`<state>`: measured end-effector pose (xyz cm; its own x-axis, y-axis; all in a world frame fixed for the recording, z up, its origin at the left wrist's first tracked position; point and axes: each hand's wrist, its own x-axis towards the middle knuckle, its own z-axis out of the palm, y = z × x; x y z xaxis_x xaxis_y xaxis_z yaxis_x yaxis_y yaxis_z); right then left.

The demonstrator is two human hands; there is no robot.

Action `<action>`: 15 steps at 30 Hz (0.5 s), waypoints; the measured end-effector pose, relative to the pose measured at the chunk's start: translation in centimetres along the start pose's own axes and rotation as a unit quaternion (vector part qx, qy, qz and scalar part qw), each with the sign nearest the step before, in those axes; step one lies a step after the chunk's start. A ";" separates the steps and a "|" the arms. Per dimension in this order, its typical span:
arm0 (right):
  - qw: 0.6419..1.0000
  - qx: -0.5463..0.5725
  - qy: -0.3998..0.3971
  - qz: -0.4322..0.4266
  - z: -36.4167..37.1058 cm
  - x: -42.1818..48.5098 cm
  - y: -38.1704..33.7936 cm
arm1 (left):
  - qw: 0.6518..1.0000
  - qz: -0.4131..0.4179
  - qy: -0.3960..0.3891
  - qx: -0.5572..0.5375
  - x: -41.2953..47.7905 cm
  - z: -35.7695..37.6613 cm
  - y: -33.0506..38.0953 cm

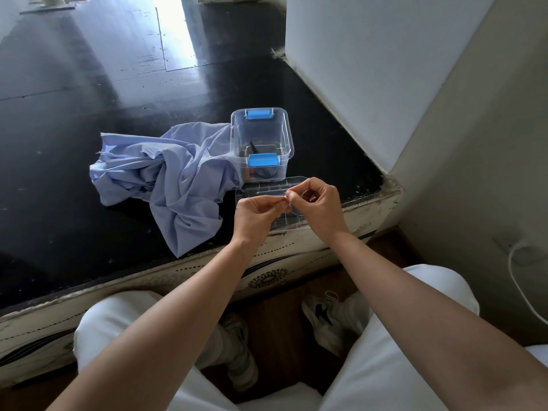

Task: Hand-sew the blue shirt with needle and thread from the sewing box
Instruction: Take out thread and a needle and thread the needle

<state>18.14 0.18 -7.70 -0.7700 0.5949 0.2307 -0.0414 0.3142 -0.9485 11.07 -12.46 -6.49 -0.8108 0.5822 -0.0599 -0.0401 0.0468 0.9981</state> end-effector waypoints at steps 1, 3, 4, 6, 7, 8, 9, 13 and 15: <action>1.000 0.000 0.001 0.000 0.0 0.0 0.0 | 1.000 -0.001 0.000 -0.001 0.0 0.0 0.0; 1.000 0.000 0.002 0.001 0.0 0.0 0.0 | 1.000 -0.001 0.000 -0.001 0.0 0.0 0.0; 1.000 0.000 0.002 0.001 0.0 0.0 0.1 | 1.000 0.000 0.000 -0.001 0.0 0.0 0.0; 1.000 -0.002 0.003 0.002 0.1 0.0 0.1 | 1.000 0.000 0.001 -0.003 0.0 0.0 0.0; 1.000 -0.003 0.003 0.002 0.1 0.0 0.1 | 1.000 -0.001 0.001 -0.004 0.0 0.0 0.0; 1.000 -0.003 0.004 0.002 0.1 0.0 0.0 | 1.000 0.000 0.001 -0.003 0.0 0.0 0.0; 1.000 -0.002 0.004 0.003 0.1 -0.1 0.0 | 1.000 0.002 0.000 -0.002 0.0 0.0 -0.1; 1.000 -0.004 0.004 0.005 0.0 0.0 0.0 | 1.000 0.002 -0.002 -0.007 0.0 0.0 0.0; 1.000 -0.007 0.004 0.004 0.0 0.1 0.1 | 1.000 0.002 -0.002 -0.007 0.0 0.0 0.0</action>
<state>18.09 0.29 -7.75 -0.7656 0.6031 0.2239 -0.0261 0.3185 -0.9475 11.06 -12.43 -6.47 -0.8083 0.5861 -0.0560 -0.0447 0.0337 0.9984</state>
